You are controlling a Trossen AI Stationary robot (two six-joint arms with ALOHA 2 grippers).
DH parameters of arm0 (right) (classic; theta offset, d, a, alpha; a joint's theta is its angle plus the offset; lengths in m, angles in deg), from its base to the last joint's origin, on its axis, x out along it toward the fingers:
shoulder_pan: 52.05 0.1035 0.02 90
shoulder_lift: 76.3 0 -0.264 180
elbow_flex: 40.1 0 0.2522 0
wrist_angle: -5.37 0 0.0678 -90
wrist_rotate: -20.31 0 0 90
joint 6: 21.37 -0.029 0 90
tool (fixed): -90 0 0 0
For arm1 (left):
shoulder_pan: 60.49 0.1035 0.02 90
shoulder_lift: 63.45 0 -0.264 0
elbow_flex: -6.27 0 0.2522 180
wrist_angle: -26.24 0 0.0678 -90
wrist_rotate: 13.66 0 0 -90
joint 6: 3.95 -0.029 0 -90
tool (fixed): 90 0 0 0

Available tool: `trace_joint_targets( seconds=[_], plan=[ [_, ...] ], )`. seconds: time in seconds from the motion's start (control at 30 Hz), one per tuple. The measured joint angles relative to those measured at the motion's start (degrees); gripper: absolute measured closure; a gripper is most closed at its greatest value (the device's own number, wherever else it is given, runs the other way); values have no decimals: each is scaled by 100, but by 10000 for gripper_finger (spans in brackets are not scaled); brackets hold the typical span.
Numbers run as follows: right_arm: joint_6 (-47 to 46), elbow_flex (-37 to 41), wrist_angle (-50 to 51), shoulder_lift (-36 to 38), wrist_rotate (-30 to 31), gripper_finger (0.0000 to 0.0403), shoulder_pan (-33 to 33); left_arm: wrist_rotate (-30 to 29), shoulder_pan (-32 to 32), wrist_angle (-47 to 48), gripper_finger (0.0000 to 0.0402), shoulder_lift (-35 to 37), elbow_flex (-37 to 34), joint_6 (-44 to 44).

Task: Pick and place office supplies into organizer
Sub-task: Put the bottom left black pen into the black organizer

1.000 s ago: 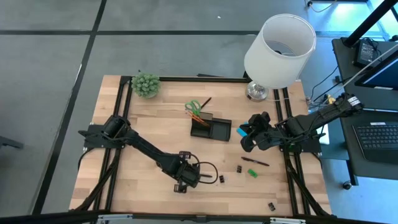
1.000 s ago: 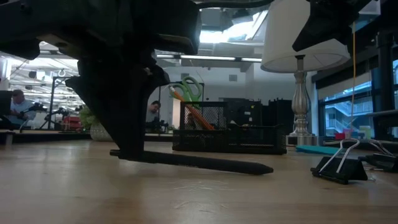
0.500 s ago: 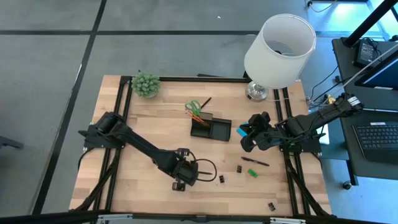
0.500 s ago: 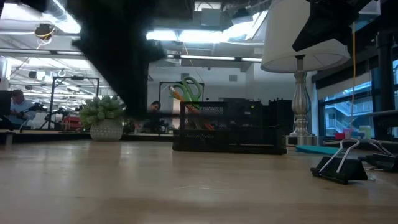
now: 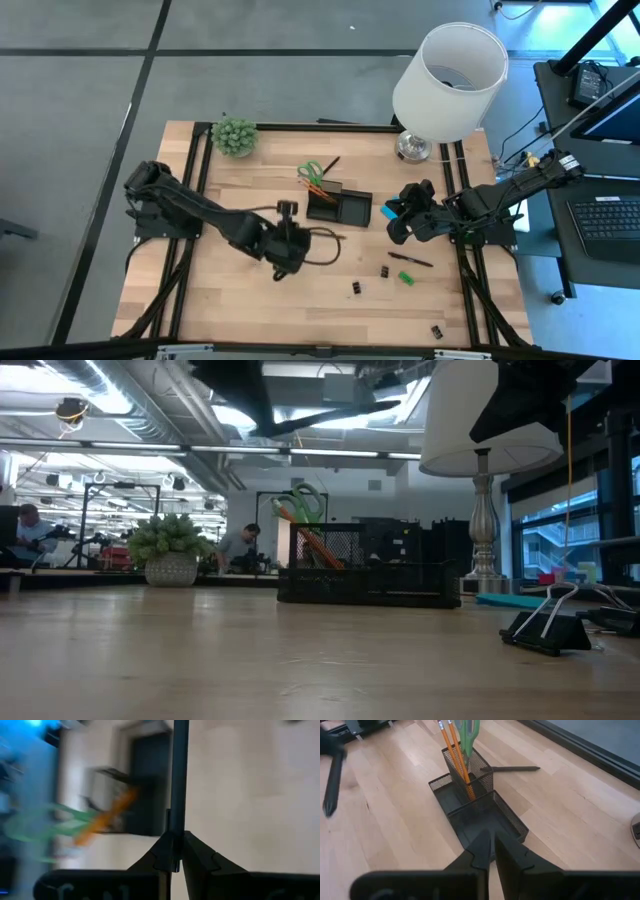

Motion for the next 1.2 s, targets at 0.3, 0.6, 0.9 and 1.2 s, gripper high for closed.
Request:
trace_joint_targets(
  seconds=[0.3, 0.6, 0.9, 1.2],
  plan=[
    [-190, -1, -8, 0, 89, 374, -1, -1889, 613, -34, 380, 61, 0, -3023],
    [-327, -1, -12, 0, 193, 374, -1, -2175, 1311, -34, 380, 49, 0, -5123],
    [-444, 0, -21, 0, 500, 374, -8, -1791, 1847, -96, 380, 49, -8, -5533],
    [-453, -1, -12, -2, 543, 374, -8, -1579, 1900, -132, 381, -427, -28, -5990]
  ],
)
